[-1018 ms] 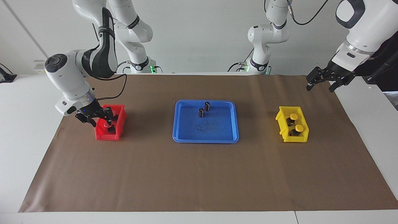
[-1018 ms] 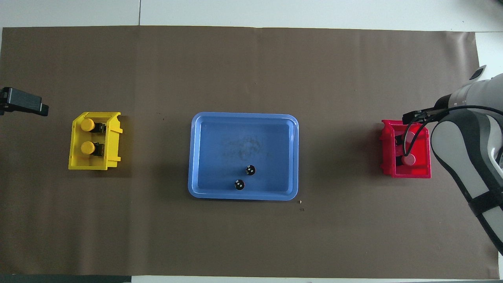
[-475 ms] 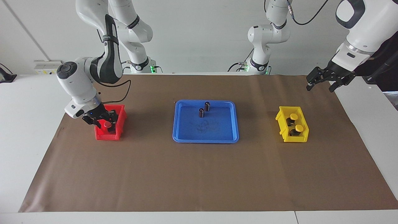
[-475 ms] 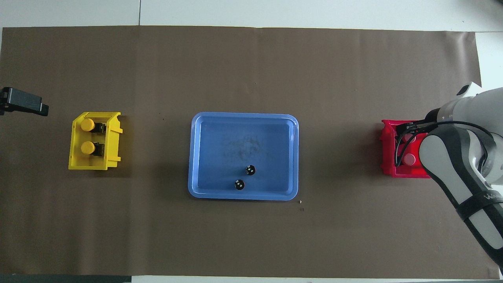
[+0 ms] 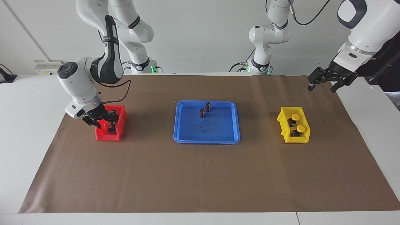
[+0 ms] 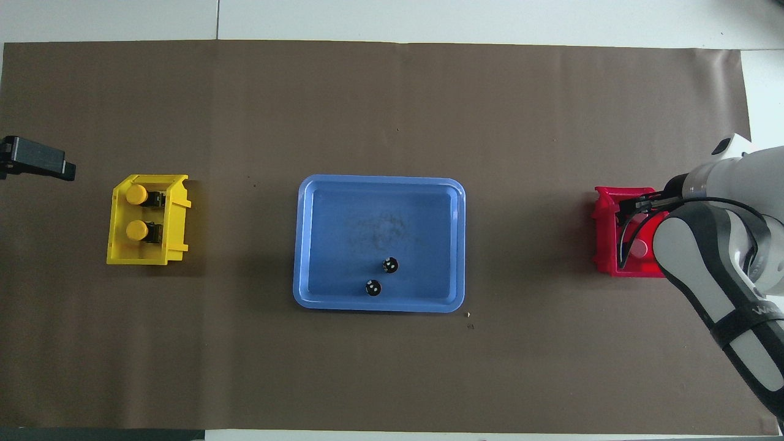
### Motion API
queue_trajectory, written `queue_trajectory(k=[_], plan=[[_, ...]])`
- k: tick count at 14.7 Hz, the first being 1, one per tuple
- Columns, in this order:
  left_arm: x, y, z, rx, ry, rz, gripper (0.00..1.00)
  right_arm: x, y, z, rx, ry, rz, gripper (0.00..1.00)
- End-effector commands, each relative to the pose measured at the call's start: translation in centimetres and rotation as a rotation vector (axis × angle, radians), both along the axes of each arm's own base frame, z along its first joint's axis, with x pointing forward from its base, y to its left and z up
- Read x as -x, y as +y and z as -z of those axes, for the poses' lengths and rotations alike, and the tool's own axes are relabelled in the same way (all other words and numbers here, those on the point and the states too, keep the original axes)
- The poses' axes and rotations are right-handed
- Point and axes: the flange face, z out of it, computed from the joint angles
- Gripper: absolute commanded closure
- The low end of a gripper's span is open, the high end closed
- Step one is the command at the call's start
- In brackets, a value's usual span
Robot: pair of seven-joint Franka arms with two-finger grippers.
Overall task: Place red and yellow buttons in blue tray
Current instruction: 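Reach the right gripper down and grasp a red button, then carry the red button into the tray while the left gripper reaches yellow buttons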
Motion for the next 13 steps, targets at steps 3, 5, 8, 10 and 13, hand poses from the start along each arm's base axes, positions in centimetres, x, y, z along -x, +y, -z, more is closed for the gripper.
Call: queue_trajectory(k=[3,5,8,10,13], plan=[[0.7,0.4,-0.2,-0.014,-0.017,0.011,0.0,1.2,-0.1,-0.1,-0.008,-0.015,-0.018,0.35],[0.7,0.4,-0.2,-0.012,-0.017,0.011,0.0,1.7,-0.2,0.3,-0.009,-0.012,-0.017,0.38],[0.7,0.4,-0.2,-0.014,-0.017,0.011,0.0,2.1,-0.7,0.6,-0.007,-0.009,-0.016,0.56],[0.7,0.4,-0.2,-0.014,-0.017,0.011,0.0,2.0,-0.7,0.4,-0.008,-0.005,-0.017,0.8],[0.7,0.4,-0.2,-0.014,-0.017,0.011,0.0,-0.2,-0.2,-2.2,-0.006,0.006,-0.073,0.84]])
